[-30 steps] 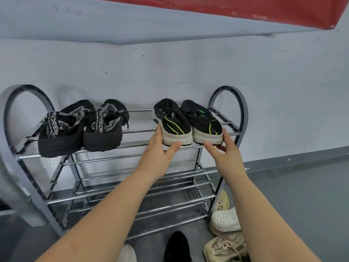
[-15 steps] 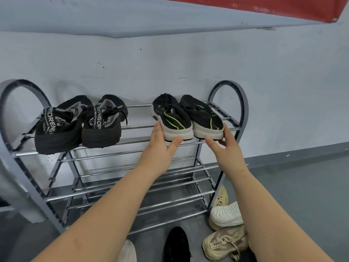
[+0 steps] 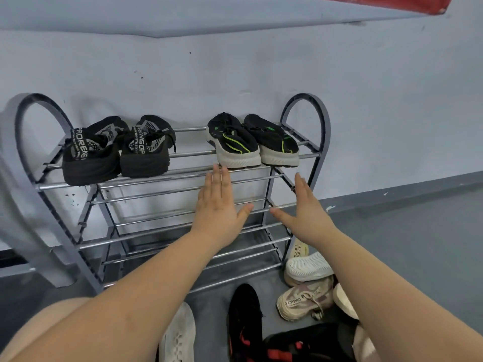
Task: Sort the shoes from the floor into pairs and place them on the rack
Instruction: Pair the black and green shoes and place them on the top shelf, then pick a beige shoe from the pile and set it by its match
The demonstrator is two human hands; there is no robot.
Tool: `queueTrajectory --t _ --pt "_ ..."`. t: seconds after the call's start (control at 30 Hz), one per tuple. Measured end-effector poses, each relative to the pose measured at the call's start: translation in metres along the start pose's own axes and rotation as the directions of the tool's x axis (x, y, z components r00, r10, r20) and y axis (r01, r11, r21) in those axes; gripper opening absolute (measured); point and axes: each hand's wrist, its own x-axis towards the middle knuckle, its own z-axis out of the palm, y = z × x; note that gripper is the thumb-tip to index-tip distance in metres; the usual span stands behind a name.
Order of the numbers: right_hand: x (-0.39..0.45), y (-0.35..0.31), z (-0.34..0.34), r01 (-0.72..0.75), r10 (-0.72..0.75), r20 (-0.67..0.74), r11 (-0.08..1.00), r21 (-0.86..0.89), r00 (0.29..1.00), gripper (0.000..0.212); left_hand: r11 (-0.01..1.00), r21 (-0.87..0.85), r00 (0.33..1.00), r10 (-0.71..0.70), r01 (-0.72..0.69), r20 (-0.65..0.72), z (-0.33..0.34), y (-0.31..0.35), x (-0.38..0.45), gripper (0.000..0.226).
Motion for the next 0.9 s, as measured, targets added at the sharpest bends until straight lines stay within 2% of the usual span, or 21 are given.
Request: queueTrajectory --t 0.13,0.27,0.43,0.53,0.63,0.9 --pt "-0.030 0.013 0.016 0.034 0.008 0.173 0.970 -0.242 0.985 0.099 0.970 0.221 0.977 0.057 -0.102 0.204 0.023 -0.004 -0.032 0.089" --pt "-0.064 0.035 0.035 0.114 0.060 0.333 0.870 -0.479 0.941 0.096 0.921 0.298 0.916 0.126 -0.251 0.382 0.039 -0.010 -0.058 0.088" --pt "-0.101 0.069 0.052 0.204 0.143 0.499 0.791 -0.577 0.855 0.093 0.823 0.381 0.828 0.177 -0.420 0.532 0.053 -0.021 -0.080 0.086" --pt "-0.110 0.092 0.047 0.221 0.170 0.506 0.751 -0.622 0.845 0.091 0.778 0.399 0.778 0.176 -0.485 0.602 0.065 -0.018 -0.085 0.084" --pt "-0.106 0.115 0.036 0.199 0.188 0.475 0.732 -0.651 0.860 0.090 0.844 0.330 0.774 0.147 -0.423 0.616 0.085 -0.004 -0.078 0.086" --pt "-0.093 0.176 0.032 -0.039 0.327 0.351 0.779 -0.626 0.878 0.087 0.865 0.210 0.701 0.205 -0.456 0.683 0.150 0.044 -0.054 0.083"
